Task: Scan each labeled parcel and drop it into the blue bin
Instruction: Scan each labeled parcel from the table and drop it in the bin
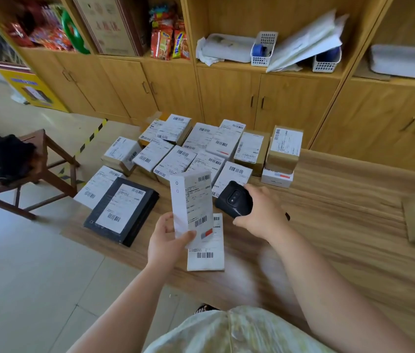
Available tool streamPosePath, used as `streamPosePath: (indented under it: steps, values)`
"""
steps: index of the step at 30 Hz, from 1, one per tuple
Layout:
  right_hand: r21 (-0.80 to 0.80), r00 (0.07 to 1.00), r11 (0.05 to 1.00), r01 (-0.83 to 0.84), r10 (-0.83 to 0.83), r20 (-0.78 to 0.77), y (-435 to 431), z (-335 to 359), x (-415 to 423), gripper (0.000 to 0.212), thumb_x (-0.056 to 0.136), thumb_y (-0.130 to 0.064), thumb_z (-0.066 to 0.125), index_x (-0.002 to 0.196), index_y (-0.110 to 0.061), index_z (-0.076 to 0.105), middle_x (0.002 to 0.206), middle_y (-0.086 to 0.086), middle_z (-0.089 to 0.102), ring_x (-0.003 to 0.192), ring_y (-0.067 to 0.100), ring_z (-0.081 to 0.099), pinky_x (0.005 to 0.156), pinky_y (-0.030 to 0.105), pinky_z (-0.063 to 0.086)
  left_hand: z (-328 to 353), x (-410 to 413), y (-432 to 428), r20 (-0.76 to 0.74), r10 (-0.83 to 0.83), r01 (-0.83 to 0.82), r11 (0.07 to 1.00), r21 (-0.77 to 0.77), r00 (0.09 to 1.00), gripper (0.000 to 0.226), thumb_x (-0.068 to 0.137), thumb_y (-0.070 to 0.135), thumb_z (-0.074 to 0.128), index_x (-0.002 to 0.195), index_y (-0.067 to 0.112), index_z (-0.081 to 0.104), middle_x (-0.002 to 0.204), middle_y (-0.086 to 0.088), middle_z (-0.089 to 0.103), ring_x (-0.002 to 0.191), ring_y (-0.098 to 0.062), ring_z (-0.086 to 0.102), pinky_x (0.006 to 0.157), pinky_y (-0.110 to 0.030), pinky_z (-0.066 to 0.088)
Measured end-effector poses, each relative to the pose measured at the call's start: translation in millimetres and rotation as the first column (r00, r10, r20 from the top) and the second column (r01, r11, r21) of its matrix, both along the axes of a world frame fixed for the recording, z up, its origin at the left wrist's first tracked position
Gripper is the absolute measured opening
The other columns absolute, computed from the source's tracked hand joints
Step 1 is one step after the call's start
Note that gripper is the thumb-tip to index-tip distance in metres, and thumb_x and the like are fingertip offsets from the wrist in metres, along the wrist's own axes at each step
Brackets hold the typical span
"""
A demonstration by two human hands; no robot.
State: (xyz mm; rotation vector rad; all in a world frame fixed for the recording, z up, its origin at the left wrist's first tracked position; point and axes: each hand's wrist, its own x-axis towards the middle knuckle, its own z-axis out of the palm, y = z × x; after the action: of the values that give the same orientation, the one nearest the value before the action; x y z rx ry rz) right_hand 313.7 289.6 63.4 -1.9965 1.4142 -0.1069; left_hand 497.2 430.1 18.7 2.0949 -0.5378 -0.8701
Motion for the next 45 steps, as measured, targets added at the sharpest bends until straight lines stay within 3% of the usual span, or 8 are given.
streamPosePath:
  steps: [11, 14, 17, 23, 31, 35, 40, 45]
  values:
    - [0.016, 1.0, 1.0, 0.006, -0.006, -0.028, -2.4, 1.9, 3.1, 0.082, 0.068, -0.035, 0.082, 0.14, -0.03, 0.043, 0.135, 0.002, 0.046, 0.127, 0.028, 0.041, 0.103, 0.046, 0.037, 2.3, 14.4, -7.9, 0.024, -0.038, 0.038, 0.999, 0.009, 0.999, 0.06, 0.079, 0.028, 0.083, 0.128, 0.035, 0.049, 0.104, 0.013, 0.067, 0.089, -0.002, 0.062, 0.067, -0.026, 0.048]
    - [0.014, 0.997, 0.997, 0.075, -0.075, -0.016, -3.3, -0.6, 0.5, 0.082, 0.065, -0.035, 0.082, 0.137, -0.033, 0.044, 0.132, 0.0, 0.049, 0.124, 0.028, 0.044, 0.099, 0.045, 0.04, 4.2, 19.6, -21.8, -0.196, 0.01, -0.019, 0.999, -0.043, 0.981, 0.052, 0.079, 0.022, 0.083, 0.122, 0.028, 0.055, 0.1, 0.002, 0.072, 0.085, -0.014, 0.073, 0.071, -0.036, 0.06]
    - [-0.023, 0.983, 0.983, 0.182, -0.181, 0.04, -3.9, -2.9, -5.2, 0.081, 0.062, -0.037, 0.082, 0.134, -0.037, 0.045, 0.126, -0.002, 0.052, 0.12, 0.028, 0.047, 0.098, 0.047, 0.042, 1.9, 24.3, -42.6, -0.47, -0.014, -0.024, 0.997, -0.075, 0.882, 0.038, 0.085, 0.018, 0.077, 0.119, 0.023, 0.059, 0.102, -0.004, 0.075, 0.085, -0.022, 0.075, 0.071, -0.038, 0.061]
    - [-0.03, 0.889, 0.901, 0.433, -0.422, 0.177, 18.3, -11.3, -20.6, 0.088, 0.064, -0.028, 0.085, 0.141, -0.033, 0.044, 0.13, -0.002, 0.048, 0.125, 0.024, 0.046, 0.102, 0.045, 0.043, -12.7, 17.4, -82.0, -0.604, -0.172, 0.162, 0.984, -0.071, 0.778, 0.041, 0.087, 0.02, 0.074, 0.126, 0.024, 0.06, 0.112, -0.007, 0.073, 0.095, -0.028, 0.072, 0.075, -0.037, 0.06]
    - [-0.083, 0.606, 0.603, 0.793, -0.767, 0.212, 110.0, -23.0, -47.4, 0.086, 0.064, -0.03, 0.084, 0.139, -0.04, 0.042, 0.123, -0.008, 0.05, 0.119, 0.021, 0.047, 0.1, 0.043, 0.044, -14.3, -20.5, -105.6, -0.629, -0.479, 0.541, 0.834, -0.109, 0.612, 0.029, 0.092, 0.014, 0.066, 0.12, 0.021, 0.063, 0.111, -0.003, 0.074, 0.094, -0.022, 0.069, 0.075, -0.034, 0.055]
    - [-0.128, 0.436, 0.42, 0.899, -0.888, 0.144, 165.1, -17.5, -75.9, 0.075, 0.064, -0.035, 0.08, 0.132, -0.04, 0.048, 0.113, -0.008, 0.052, 0.114, 0.019, 0.049, 0.09, 0.033, 0.042, -8.6, -69.0, -98.5, -0.661, -0.558, 0.667, 0.736, -0.116, 0.502, 0.03, 0.092, 0.016, 0.066, 0.121, 0.025, 0.064, 0.112, -0.005, 0.075, 0.093, -0.023, 0.07, 0.087, -0.04, 0.051]
    - [-0.188, 0.173, 0.149, 0.971, -0.978, 0.119, 240.5, -0.8, -116.1, 0.077, 0.069, -0.031, 0.079, 0.138, -0.036, 0.045, 0.113, -0.01, 0.044, 0.118, 0.019, 0.043, 0.1, 0.035, 0.035, 8.9, -153.0, -63.3, -0.71, -0.639, 0.818, 0.553, -0.157, 0.296, 0.04, 0.091, 0.019, 0.067, 0.13, 0.021, 0.059, 0.113, -0.01, 0.072, 0.077, -0.02, 0.065, 0.052, -0.028, 0.049]
    - [-0.218, -0.083, -0.12, 0.968, -0.982, 0.169, 328.2, 11.0, -156.0, 0.083, 0.064, -0.031, 0.081, 0.139, -0.037, 0.045, 0.119, -0.008, 0.048, 0.119, 0.021, 0.046, 0.098, 0.037, 0.038, 31.1, -241.6, 3.7, -0.738, -0.662, 0.917, 0.363, -0.167, 0.128, 0.034, 0.091, 0.019, 0.065, 0.123, 0.023, 0.056, 0.107, -0.008, 0.07, 0.077, -0.018, 0.061, 0.056, -0.026, 0.045]
